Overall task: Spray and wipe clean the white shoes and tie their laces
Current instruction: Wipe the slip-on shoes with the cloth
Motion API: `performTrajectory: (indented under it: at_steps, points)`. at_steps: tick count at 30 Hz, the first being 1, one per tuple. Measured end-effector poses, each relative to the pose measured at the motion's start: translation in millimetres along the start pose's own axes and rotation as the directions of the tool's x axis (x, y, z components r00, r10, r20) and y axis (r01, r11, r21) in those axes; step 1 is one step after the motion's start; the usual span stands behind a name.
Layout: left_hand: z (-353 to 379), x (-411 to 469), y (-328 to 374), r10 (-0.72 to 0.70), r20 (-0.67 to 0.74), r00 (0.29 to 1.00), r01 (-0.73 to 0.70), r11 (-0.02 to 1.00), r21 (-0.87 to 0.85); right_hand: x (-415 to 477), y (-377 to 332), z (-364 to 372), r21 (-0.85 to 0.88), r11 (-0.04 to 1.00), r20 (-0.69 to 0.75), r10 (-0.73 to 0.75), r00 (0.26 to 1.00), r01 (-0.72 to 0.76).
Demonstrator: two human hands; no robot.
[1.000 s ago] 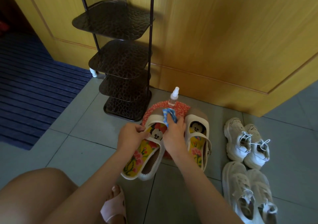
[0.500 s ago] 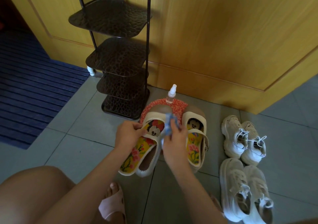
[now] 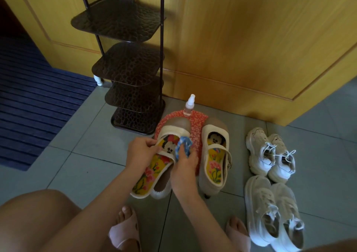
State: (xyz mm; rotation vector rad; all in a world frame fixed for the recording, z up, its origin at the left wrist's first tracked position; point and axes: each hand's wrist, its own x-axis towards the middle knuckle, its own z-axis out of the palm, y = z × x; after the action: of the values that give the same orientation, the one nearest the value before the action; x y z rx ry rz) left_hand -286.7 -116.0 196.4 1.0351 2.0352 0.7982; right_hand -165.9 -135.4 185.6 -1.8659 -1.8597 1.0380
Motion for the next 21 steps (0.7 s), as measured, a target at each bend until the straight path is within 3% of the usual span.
performTrajectory:
  at_steps: [5,8,11,12,15,18,21]
  points:
    - [0,1,-2,-0.010,-0.007,1.000,0.010,1.000,-0.002,-41,19,10,0.180,0.984,-0.005,0.010,1.000,-0.009]
    - [0,1,-3,-0.011,-0.005,1.000,0.011,1.000,-0.007,-41,16,2,0.075,0.997,-0.048,-0.027,0.998,0.031]
    - [0,0,-2,-0.009,0.000,1.000,0.009,1.000,-0.011,-12,-9,-28,-0.015,0.995,-0.199,-0.100,0.975,0.099]
    - [0,0,-2,-0.015,0.001,1.000,0.015,1.000,-0.016,4,-14,-32,0.053,0.992,-0.198,-0.099,0.975,0.112]
    - [-1,0,-2,-0.021,0.003,1.000,0.021,0.999,-0.035,51,-34,-39,-0.058,0.994,-0.190,-0.105,0.976,0.096]
    - [0,0,-3,-0.022,-0.001,1.000,0.022,0.999,-0.044,73,-32,-33,-0.212,0.975,-0.094,-0.092,0.991,0.071]
    - [1,2,-4,-0.029,-0.002,1.000,0.029,0.999,-0.038,62,-21,-28,-0.214,0.977,-0.089,-0.020,0.996,0.001]
